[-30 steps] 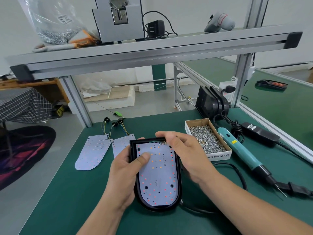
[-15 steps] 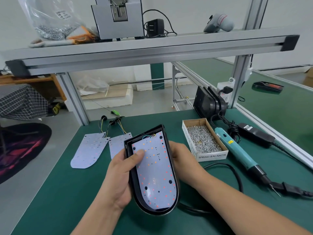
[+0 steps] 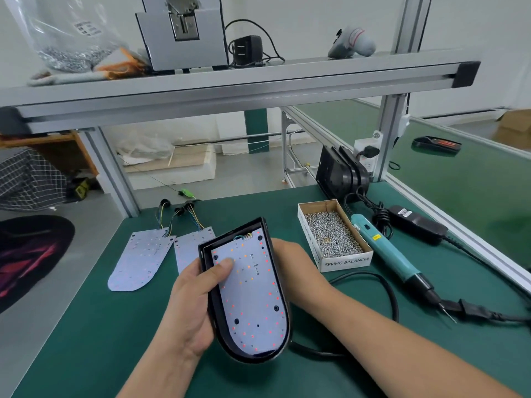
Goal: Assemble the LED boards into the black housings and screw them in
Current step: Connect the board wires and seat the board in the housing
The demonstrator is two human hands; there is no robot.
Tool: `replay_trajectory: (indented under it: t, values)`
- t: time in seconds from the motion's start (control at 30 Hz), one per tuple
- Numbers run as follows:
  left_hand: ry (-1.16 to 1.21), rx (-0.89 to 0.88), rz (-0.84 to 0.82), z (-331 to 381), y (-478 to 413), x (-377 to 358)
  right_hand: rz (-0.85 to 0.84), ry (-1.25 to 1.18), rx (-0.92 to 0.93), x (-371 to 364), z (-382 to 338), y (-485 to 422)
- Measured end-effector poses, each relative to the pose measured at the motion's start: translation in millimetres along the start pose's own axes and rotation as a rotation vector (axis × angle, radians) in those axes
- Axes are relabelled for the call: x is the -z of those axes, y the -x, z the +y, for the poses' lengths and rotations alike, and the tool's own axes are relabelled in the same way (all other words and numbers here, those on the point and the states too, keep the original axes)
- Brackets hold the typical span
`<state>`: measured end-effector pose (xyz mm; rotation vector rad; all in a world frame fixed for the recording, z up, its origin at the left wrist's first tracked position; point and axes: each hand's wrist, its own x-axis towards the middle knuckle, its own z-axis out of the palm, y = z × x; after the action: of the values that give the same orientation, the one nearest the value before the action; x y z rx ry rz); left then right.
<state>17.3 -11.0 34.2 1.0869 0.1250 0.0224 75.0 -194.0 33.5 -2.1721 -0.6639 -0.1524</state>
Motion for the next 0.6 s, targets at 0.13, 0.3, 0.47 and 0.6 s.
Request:
replay_trajectory:
  t: [0.13,0.3,0.47,0.6]
  values:
    - [-0.012,0.037,0.122,3,-12,12,-0.04,0.166,-0.025,23,-1,-4]
    - [-0.018,0.102,0.19,3,-21,20,-0.539,0.452,-0.064,88,-21,23]
    - [-0.029,0.108,0.212,4,-21,20,-0.757,0.657,0.103,69,-40,38]
    - [-0.036,0.112,0.214,8,-19,20,-0.619,0.728,0.212,48,-25,37]
